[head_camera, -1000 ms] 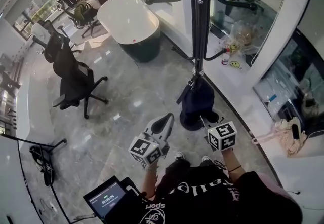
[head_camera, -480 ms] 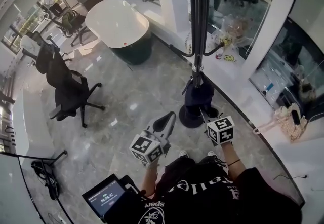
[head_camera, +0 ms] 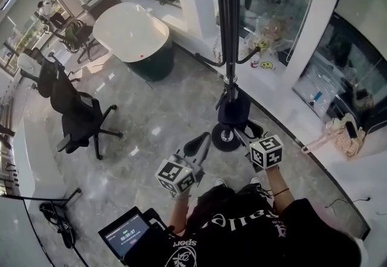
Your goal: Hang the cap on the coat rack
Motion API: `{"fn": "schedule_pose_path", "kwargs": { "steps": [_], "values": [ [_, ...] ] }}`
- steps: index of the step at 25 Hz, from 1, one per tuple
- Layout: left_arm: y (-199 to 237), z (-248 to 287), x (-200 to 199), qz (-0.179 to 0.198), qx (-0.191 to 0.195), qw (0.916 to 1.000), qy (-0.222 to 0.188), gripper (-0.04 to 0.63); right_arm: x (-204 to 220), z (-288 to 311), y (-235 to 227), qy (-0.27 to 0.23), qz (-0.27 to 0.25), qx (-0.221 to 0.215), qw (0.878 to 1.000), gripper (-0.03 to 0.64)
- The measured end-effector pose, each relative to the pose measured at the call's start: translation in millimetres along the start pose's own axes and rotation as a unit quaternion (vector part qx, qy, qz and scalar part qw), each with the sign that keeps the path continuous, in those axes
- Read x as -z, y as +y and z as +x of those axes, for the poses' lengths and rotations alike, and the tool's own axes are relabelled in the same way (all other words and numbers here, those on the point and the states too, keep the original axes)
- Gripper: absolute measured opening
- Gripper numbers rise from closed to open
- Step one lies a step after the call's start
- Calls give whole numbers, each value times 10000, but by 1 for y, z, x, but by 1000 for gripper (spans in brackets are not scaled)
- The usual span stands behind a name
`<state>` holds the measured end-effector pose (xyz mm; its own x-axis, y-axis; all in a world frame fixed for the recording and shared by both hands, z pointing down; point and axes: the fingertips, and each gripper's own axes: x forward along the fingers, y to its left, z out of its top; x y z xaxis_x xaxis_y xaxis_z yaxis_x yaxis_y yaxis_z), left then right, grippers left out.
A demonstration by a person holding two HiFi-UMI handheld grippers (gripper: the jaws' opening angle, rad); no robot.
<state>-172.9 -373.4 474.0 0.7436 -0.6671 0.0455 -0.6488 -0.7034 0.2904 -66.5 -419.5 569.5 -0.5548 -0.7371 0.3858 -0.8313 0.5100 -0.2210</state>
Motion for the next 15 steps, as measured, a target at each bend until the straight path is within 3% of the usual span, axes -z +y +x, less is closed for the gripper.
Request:
{"fn": "schedule_pose_path", "kwargs": {
  "steps": [15],
  "values": [
    [-15,-7,13,-111,89,9999,-21,5,1,-26,20,-328,265,-195,9989,187]
  ]
}}
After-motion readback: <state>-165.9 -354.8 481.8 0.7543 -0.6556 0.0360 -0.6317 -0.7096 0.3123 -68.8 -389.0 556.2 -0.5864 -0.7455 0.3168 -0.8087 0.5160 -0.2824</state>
